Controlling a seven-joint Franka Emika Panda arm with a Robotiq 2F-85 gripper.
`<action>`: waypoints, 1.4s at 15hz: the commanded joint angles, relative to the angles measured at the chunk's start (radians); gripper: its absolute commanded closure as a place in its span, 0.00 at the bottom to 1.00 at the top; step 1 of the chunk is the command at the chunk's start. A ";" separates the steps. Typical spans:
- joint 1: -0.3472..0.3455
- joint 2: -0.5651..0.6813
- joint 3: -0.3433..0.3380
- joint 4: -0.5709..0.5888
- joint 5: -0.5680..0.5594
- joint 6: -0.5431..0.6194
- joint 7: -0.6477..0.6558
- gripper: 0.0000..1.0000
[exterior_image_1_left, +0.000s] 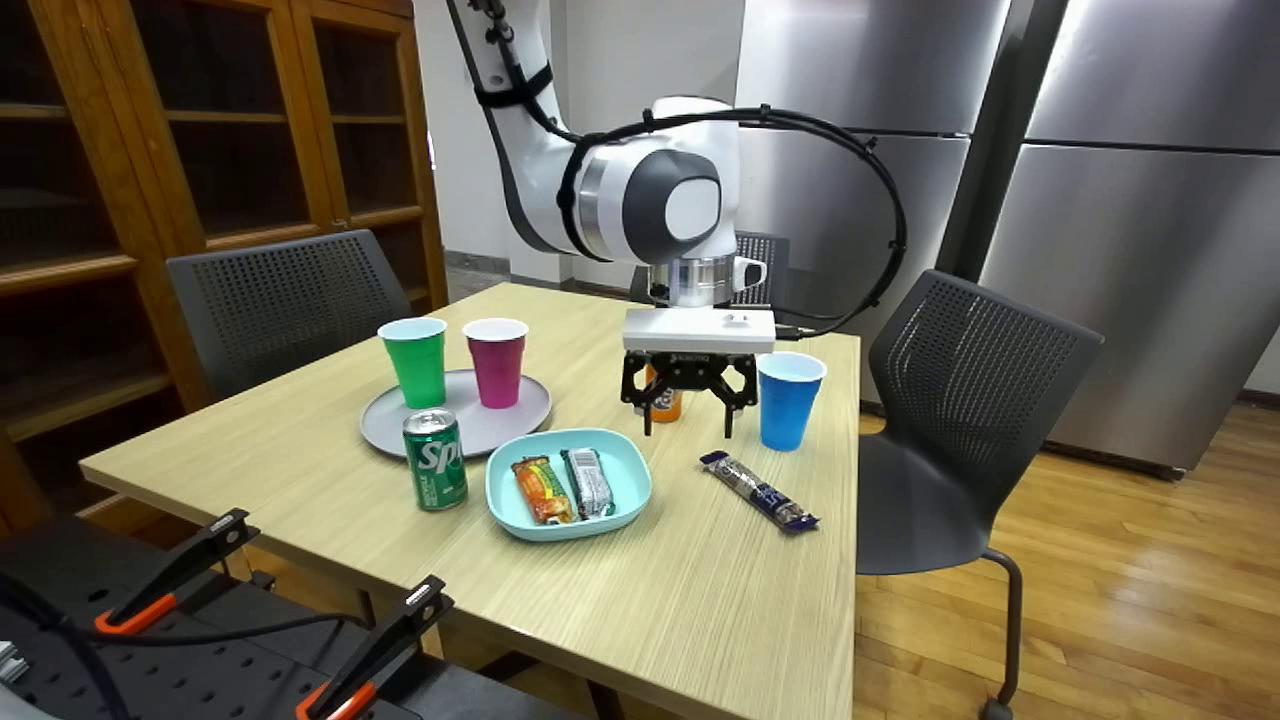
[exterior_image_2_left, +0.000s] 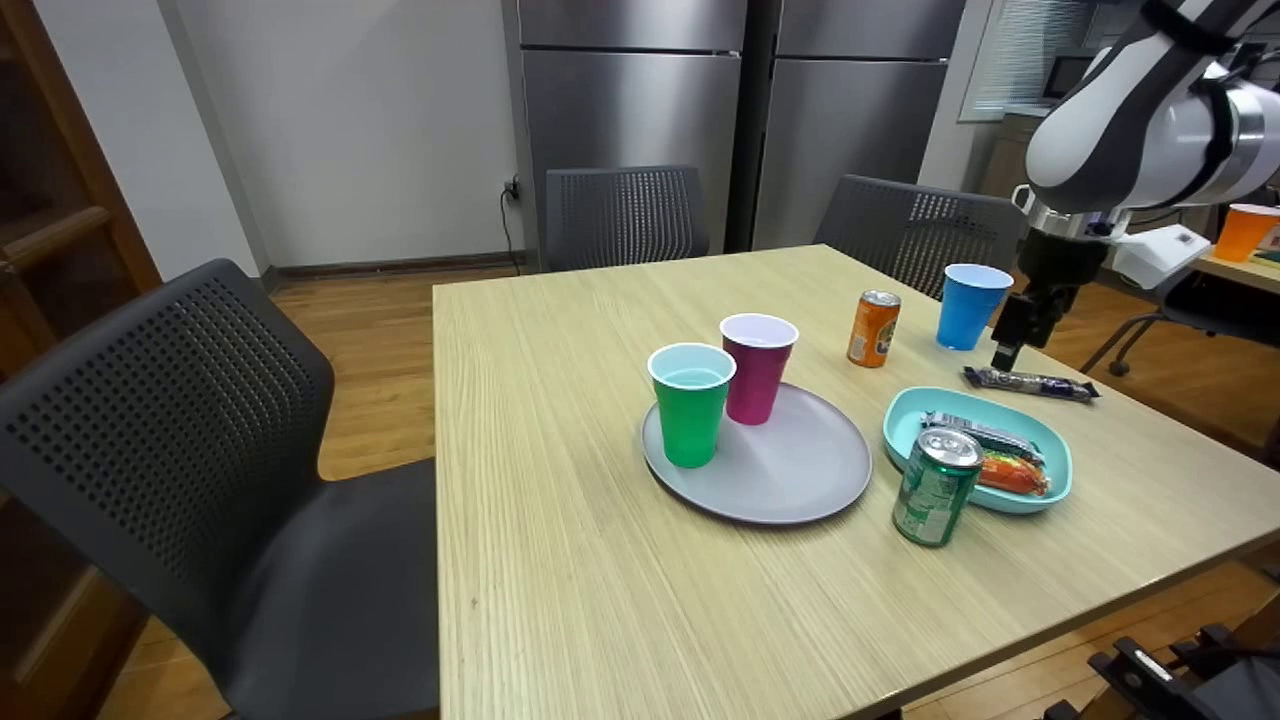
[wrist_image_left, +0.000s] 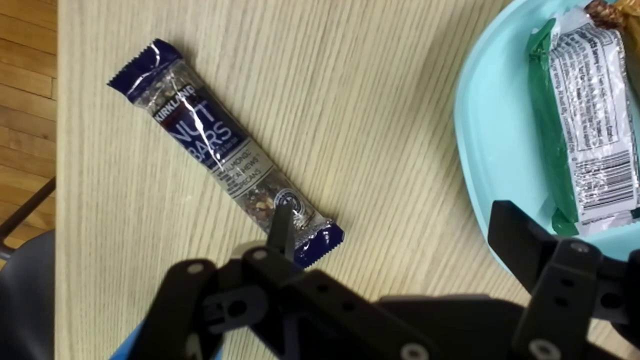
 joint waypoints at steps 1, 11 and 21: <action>-0.006 -0.001 0.006 0.000 -0.009 -0.002 0.007 0.00; -0.039 0.068 -0.027 0.111 -0.099 -0.056 -0.083 0.00; -0.079 0.189 -0.007 0.262 -0.124 -0.131 -0.385 0.00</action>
